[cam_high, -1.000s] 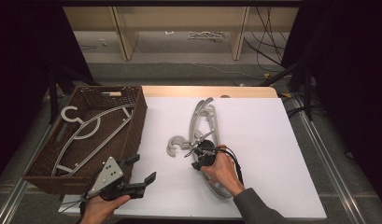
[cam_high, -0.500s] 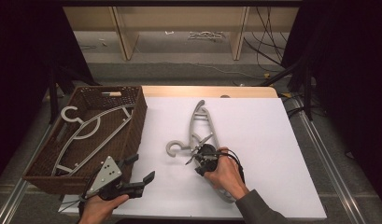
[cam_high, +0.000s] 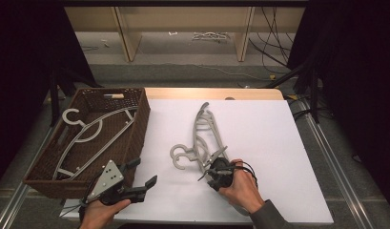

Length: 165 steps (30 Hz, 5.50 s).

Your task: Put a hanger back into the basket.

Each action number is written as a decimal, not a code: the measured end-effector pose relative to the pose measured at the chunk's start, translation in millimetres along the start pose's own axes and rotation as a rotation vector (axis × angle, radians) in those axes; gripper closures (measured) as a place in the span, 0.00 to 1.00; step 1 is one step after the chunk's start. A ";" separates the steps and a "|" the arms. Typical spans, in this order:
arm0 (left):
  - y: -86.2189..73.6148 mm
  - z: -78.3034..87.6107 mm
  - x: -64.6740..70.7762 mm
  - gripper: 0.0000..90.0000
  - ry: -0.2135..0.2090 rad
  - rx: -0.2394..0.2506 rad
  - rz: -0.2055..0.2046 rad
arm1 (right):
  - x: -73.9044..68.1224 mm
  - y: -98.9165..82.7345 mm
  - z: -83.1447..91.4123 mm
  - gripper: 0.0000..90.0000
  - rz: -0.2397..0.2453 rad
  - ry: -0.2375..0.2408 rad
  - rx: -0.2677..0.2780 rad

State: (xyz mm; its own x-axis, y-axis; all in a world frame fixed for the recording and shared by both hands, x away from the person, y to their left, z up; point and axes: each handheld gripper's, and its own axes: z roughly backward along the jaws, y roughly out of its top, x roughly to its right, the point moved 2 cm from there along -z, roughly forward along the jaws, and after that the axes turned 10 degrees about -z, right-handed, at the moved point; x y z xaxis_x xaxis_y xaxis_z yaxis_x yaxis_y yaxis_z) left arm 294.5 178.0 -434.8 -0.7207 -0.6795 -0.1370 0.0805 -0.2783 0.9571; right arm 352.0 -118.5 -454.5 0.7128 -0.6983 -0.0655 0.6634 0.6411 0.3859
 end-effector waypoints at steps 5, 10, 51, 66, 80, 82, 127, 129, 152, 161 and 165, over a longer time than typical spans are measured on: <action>-0.7 -2.4 2.2 0.23 -0.007 -0.011 -0.024 | 2.8 -16.6 10.4 0.84 0.022 0.003 0.000; 0.6 -7.9 5.7 0.27 -0.033 -0.032 -0.060 | 13.3 -36.7 18.1 0.86 0.027 0.006 0.009; 32.1 -193.7 42.0 0.51 -0.378 -0.405 -0.726 | 33.6 -64.5 59.9 0.89 0.181 -0.038 0.029; 36.4 -212.0 52.1 0.72 -0.481 -0.372 -0.879 | 40.1 -65.4 62.9 0.89 0.209 -0.034 0.053; 66.3 -194.2 54.0 0.84 -0.505 -0.344 -1.012 | 63.0 -67.1 75.9 0.84 0.142 -0.089 0.153; 70.9 -189.9 51.1 0.87 -0.502 -0.332 -1.001 | 65.5 -65.0 76.3 0.65 0.082 -0.106 0.214; 168.6 -103.5 -64.4 0.89 -0.214 -0.344 -0.363 | 82.7 -61.0 82.2 0.27 -0.234 -0.074 0.476; 173.3 -93.1 -73.9 0.89 -0.197 -0.330 -0.345 | 82.5 -60.5 81.5 0.27 -0.237 -0.073 0.475; 129.4 4.6 -168.4 0.89 0.039 -0.377 -0.195 | 80.8 -57.4 72.2 0.25 -0.216 -0.087 0.497; 102.5 34.4 -191.7 0.89 0.098 -0.372 -0.141 | 79.1 -56.4 71.1 0.25 -0.219 -0.082 0.501; 89.5 45.0 -200.5 0.89 0.130 -0.346 -0.095 | 79.5 -56.6 70.1 0.25 -0.210 -0.085 0.500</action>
State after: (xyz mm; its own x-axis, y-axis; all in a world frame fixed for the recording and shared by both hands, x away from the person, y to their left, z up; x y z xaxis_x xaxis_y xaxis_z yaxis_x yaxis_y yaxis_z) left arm 415.2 319.9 -310.2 -0.6444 -0.7140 -0.2738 0.2614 -0.5422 0.7985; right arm 355.2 -232.6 -417.0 0.5423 -0.8314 -0.1213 0.5852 0.2702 0.7646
